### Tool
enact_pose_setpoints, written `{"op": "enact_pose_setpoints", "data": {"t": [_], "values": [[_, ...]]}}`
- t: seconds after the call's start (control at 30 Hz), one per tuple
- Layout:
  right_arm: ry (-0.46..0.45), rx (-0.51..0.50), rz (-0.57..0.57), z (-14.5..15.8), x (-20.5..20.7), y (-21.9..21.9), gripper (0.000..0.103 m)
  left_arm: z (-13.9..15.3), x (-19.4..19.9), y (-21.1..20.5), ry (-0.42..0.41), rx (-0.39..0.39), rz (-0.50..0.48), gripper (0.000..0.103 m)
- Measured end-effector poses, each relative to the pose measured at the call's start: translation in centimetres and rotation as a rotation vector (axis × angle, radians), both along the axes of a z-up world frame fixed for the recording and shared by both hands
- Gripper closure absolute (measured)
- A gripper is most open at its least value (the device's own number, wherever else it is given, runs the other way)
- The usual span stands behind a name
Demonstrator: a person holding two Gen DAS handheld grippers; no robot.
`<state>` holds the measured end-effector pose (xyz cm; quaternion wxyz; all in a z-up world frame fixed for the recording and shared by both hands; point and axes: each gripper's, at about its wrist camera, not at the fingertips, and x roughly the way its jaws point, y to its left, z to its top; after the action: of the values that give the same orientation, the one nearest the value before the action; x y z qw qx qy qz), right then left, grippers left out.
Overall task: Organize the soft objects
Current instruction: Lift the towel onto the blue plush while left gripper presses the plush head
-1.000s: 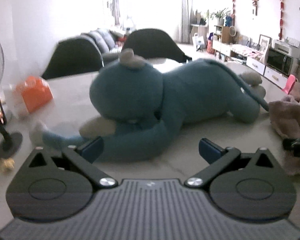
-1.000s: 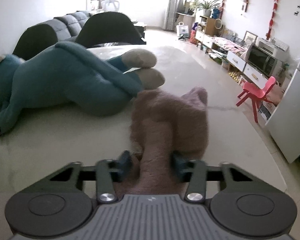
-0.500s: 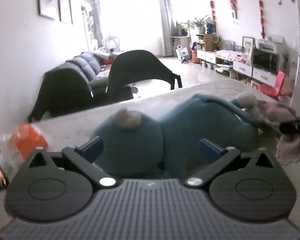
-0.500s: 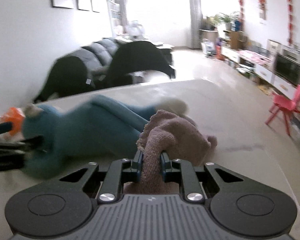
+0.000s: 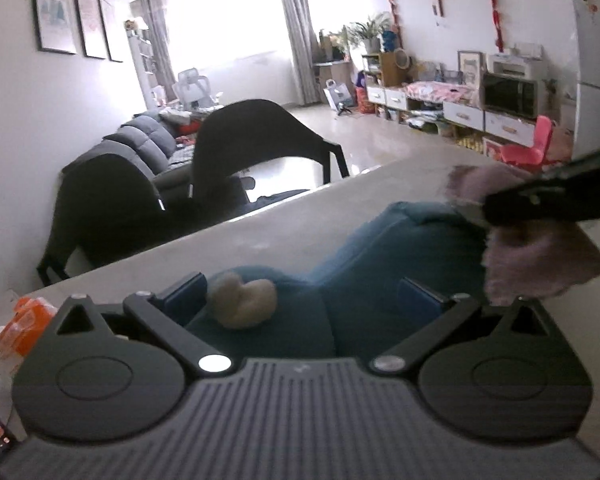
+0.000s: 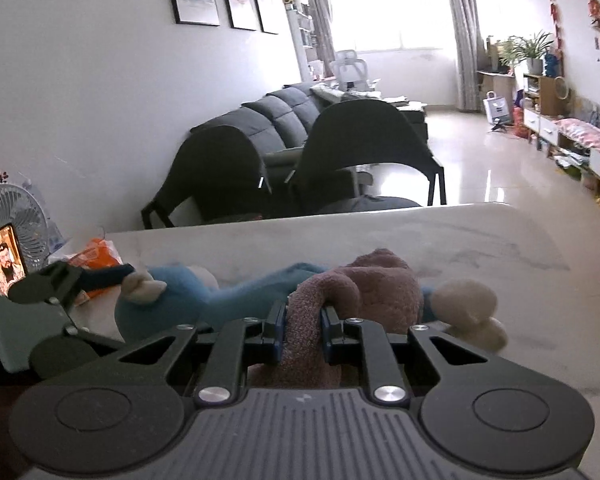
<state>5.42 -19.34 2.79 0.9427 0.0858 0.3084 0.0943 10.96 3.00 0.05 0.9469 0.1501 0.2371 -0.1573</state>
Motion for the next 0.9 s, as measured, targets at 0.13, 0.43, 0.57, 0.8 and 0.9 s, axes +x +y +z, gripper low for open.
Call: {"op": "enact_pose_setpoints", "data": {"t": [0.13,0.43,0.57,0.8,0.9], "values": [[0.002,0.029,0.040,0.6,1.3,0.3,0.083,-0.6,0.1,-0.7,-0.008,0.040,0.039,0.000],[0.106,0.112,-0.023,-1.3,1.4,-2.5,0.082,-1.1,-0.4,-1.5,-0.023,0.151,0.065,0.000],[0.134,0.137,-0.050,-1.7,1.0,-3.7,0.082,-0.9,-0.3,-1.2,-0.013,0.143,0.067,0.000],[0.150,0.087,-0.095,-1.2,-0.3,-3.6,0.082,-0.5,0.2,-0.6,0.015,0.118,0.072,0.000],[0.156,0.065,-0.114,-1.0,-0.8,-3.6,0.082,-0.4,0.4,-0.5,0.027,0.117,0.070,0.000]]}}
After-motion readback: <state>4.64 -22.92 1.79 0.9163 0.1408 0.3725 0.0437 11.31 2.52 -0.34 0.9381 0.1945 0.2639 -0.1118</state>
